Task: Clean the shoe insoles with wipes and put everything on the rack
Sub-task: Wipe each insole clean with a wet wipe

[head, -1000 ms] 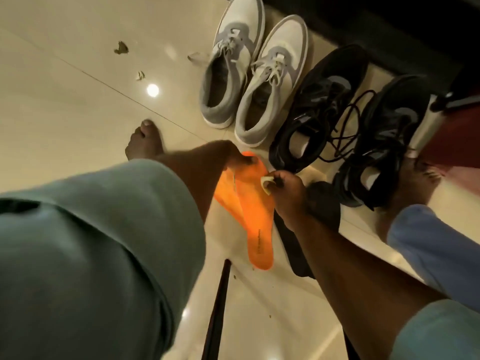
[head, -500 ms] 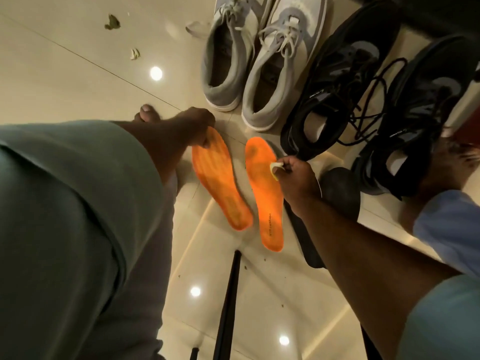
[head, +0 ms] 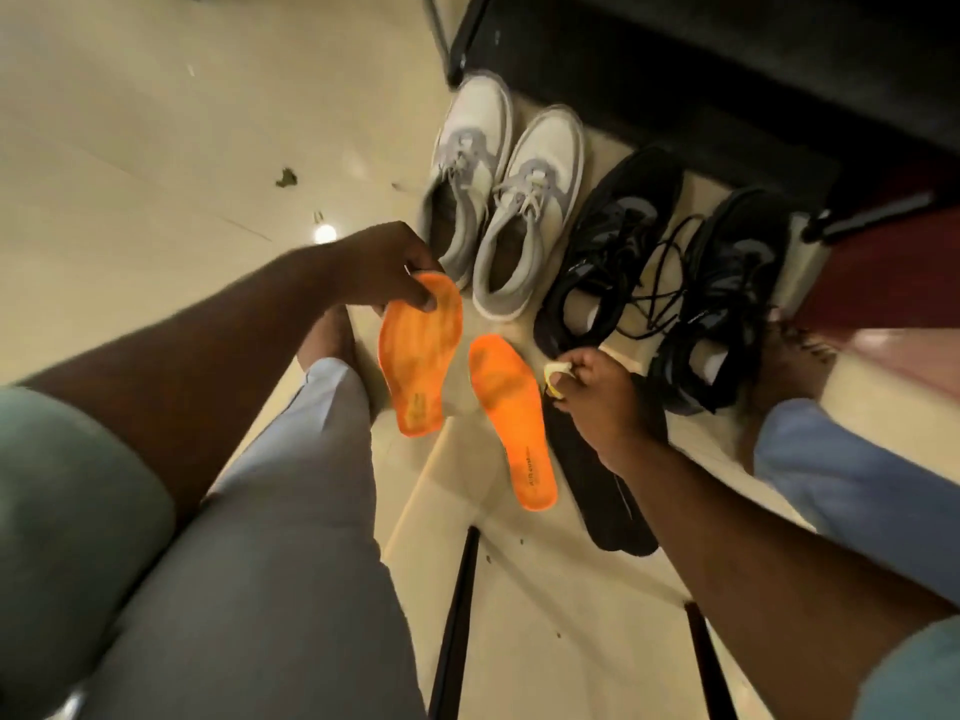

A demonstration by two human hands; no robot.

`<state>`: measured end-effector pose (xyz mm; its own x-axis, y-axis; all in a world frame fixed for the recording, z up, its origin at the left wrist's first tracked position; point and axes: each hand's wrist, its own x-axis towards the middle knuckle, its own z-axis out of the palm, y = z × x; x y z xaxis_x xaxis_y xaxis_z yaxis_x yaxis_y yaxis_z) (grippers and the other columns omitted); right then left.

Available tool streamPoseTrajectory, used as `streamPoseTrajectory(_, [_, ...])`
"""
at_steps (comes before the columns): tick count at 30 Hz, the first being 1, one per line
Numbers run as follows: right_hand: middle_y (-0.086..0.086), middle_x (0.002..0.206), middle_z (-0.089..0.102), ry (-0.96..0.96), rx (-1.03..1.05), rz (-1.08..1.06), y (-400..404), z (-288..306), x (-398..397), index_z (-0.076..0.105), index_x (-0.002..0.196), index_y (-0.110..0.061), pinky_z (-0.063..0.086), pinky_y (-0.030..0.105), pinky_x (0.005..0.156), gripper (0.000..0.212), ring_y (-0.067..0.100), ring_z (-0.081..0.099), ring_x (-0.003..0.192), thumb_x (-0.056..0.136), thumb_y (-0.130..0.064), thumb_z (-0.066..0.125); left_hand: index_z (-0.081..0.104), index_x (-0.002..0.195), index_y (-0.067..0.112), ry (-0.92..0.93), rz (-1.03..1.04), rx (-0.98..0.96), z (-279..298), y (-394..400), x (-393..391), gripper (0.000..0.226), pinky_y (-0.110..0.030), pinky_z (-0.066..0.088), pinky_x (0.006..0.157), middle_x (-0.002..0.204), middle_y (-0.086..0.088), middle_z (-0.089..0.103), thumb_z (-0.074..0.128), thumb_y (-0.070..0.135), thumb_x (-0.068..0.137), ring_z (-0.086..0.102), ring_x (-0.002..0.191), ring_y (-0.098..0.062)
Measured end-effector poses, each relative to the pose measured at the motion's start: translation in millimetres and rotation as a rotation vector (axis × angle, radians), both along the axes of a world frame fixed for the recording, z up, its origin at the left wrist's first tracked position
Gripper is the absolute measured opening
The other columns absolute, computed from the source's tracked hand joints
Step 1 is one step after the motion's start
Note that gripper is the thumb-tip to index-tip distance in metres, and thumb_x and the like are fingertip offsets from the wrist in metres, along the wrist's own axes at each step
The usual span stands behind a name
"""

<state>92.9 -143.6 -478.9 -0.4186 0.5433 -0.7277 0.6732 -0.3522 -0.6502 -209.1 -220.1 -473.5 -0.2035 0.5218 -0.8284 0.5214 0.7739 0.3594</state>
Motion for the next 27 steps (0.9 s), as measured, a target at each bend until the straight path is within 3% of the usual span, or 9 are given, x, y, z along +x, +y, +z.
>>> streamPoseTrajectory(3, [0.001,0.084,0.067,0.154,0.022,-0.082,22.0,88.2,11.9,0.058,0.083,-0.024,0.052,0.036,0.073,0.024,0.014,0.064,0.079,0.09,-0.001,0.059,0.075,0.086,0.016,-0.075,0.168,0.234,137.0,38.3,53.0,0.007,-0.031,0.06,0.064,0.078,-0.003,0.072,0.077,0.021,0.082,0.07,0.07,-0.015])
streamPoseTrajectory(6, [-0.006,0.079,0.067,0.328,0.084,-0.153,35.4,178.5,21.5,0.058,0.086,-0.021,0.049,0.023,0.068,0.022,0.002,0.062,0.072,0.09,0.0,0.058,0.071,0.084,-0.004,-0.177,0.43,0.499,238.8,46.6,110.5,0.02,-0.027,0.048,0.06,0.072,-0.012,0.063,0.078,0.013,0.077,0.06,0.065,-0.018])
streamPoseTrajectory(9, [0.005,0.089,0.066,0.45,0.159,-0.161,34.8,246.3,45.3,0.056,0.09,-0.02,0.053,0.033,0.074,0.017,0.013,0.062,0.082,0.093,-0.004,0.056,0.071,0.086,-0.005,-0.262,0.745,0.731,289.6,43.6,173.8,0.031,-0.03,0.048,0.063,0.074,-0.012,0.066,0.075,0.021,0.07,0.061,0.067,-0.02])
streamPoseTrajectory(11, [0.009,0.096,0.066,0.462,0.212,-0.192,25.5,267.7,64.8,0.057,0.092,-0.023,0.053,0.042,0.078,0.015,0.021,0.062,0.088,0.093,-0.008,0.057,0.075,0.091,0.006,-0.357,0.972,0.827,301.8,39.0,211.8,0.021,-0.035,0.054,0.07,0.087,-0.013,0.073,0.075,0.022,0.077,0.069,0.078,-0.023])
streamPoseTrajectory(13, [0.005,0.097,0.066,0.42,0.3,-0.225,13.5,270.8,79.0,0.058,0.093,-0.027,0.052,0.047,0.082,0.014,0.021,0.063,0.092,0.091,-0.013,0.059,0.074,0.104,0.017,-0.603,1.09,0.853,301.4,31.2,239.9,0.016,-0.041,0.056,0.08,0.107,-0.015,0.073,0.065,0.022,0.092,0.07,0.095,-0.027])
streamPoseTrajectory(15, [0.0,0.096,0.066,0.395,0.372,-0.251,7.0,270.1,82.6,0.058,0.091,-0.029,0.051,0.046,0.086,0.018,0.018,0.062,0.093,0.089,-0.011,0.061,0.066,0.118,0.017,-0.819,1.097,0.817,289.8,22.3,250.8,0.033,-0.042,0.054,0.088,0.117,-0.014,0.07,0.054,0.037,0.095,0.066,0.106,-0.027])
streamPoseTrajectory(18, [-0.004,0.096,0.066,0.371,0.406,-0.196,8.4,272.4,82.3,0.059,0.091,-0.032,0.052,0.037,0.084,0.023,0.012,0.062,0.092,0.089,-0.009,0.062,0.063,0.121,0.014,-1.007,1.175,0.784,278.1,19.8,245.2,0.06,-0.046,0.049,0.098,0.106,-0.011,0.069,0.046,0.061,0.088,0.062,0.109,-0.029])
streamPoseTrajectory(21, [-0.005,0.097,0.067,0.338,0.425,-0.222,26.3,271.8,85.4,0.063,0.096,-0.031,0.054,0.038,0.078,0.019,0.012,0.063,0.088,0.09,-0.013,0.062,0.066,0.121,0.015,-1.085,1.199,0.733,270.8,32.9,233.5,0.079,-0.05,0.046,0.101,0.104,-0.012,0.068,0.035,0.078,0.085,0.063,0.112,-0.033])
streamPoseTrajectory(27, [-0.006,0.102,0.067,0.374,0.675,-0.068,66.8,270.5,64.5,0.065,0.103,-0.031,0.054,0.04,0.087,0.028,0.011,0.063,0.098,0.086,-0.008,0.065,0.062,0.131,0.013,-1.096,1.209,0.485,236.2,66.1,235.1,0.064,-0.044,0.052,0.089,0.111,-0.018,0.065,0.033,0.058,0.095,0.067,0.098,-0.031])
